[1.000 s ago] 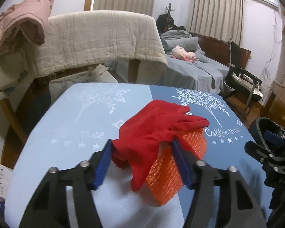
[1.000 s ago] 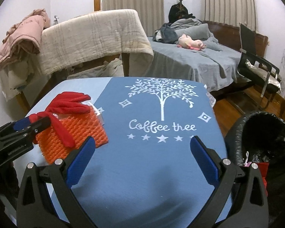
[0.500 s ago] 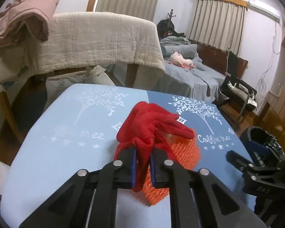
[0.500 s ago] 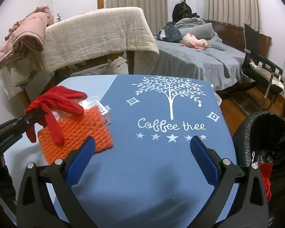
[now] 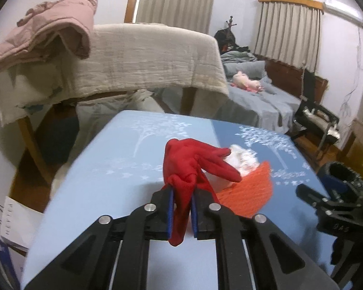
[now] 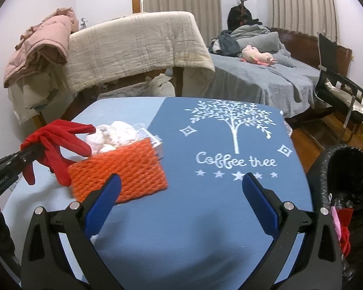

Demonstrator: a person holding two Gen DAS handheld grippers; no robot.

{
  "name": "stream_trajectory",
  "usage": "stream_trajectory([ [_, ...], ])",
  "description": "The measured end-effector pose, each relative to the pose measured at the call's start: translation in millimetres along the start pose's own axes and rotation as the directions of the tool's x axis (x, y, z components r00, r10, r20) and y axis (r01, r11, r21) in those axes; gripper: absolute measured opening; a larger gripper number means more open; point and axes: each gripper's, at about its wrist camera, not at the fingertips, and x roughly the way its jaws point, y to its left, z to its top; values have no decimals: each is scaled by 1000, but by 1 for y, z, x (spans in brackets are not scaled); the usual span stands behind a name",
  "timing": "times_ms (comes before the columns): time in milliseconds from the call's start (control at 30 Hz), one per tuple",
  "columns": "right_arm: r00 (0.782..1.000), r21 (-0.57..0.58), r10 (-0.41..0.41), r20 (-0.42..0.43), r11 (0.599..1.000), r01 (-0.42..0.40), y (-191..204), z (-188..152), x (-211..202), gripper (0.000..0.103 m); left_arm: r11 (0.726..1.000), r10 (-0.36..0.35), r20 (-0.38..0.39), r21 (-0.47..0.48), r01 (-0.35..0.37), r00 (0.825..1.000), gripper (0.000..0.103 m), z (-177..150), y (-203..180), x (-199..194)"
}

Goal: Collect trash
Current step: 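Lift the red glove with the left tool while the right tool approaches the orange mesh pad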

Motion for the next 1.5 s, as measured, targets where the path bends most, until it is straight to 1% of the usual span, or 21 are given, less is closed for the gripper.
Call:
stream_trajectory([
  [133,1000,-24,25,-11,999,-25,18,-2,4,97,999,42,-43,-16,-43,998,11,-8,18,6],
  [267,998,-24,51,-31,998,-52,35,-5,11,97,997,67,-93,-25,-70,993,11,-20,31,16],
  [367,996,-26,70,-46,997,-71,48,-8,14,97,996,64,-107,-54,-70,992,11,-25,39,18],
  [567,992,-60,95,-82,993,-100,80,-13,22,97,997,57,-100,-51,-62,993,11,-23,44,18],
  [733,990,-83,78,-118,993,-88,99,-15,32,97,996,59,-100,-66,-66,993,11,-21,52,18],
  [867,988,-100,21,-153,994,-37,107,-16,44,97,996,56,-102,-70,-64,993,11,-20,54,19],
  [967,983,-84,1,-182,996,-17,101,-17,51,97,996,56,-103,-63,-63,993,11,-20,55,19],
  [1133,981,-56,-30,-191,998,19,78,-20,49,97,998,42,-106,-49,-47,993,11,-20,48,21],
  [1333,976,-29,-92,-197,996,88,36,-26,38,97,999,8,-111,-30,-11,994,11,-20,28,24],
  [1500,960,0,-175,-217,984,179,-8,-37,29,97,1000,-19,-119,-2,19,993,11,-20,8,26],
])
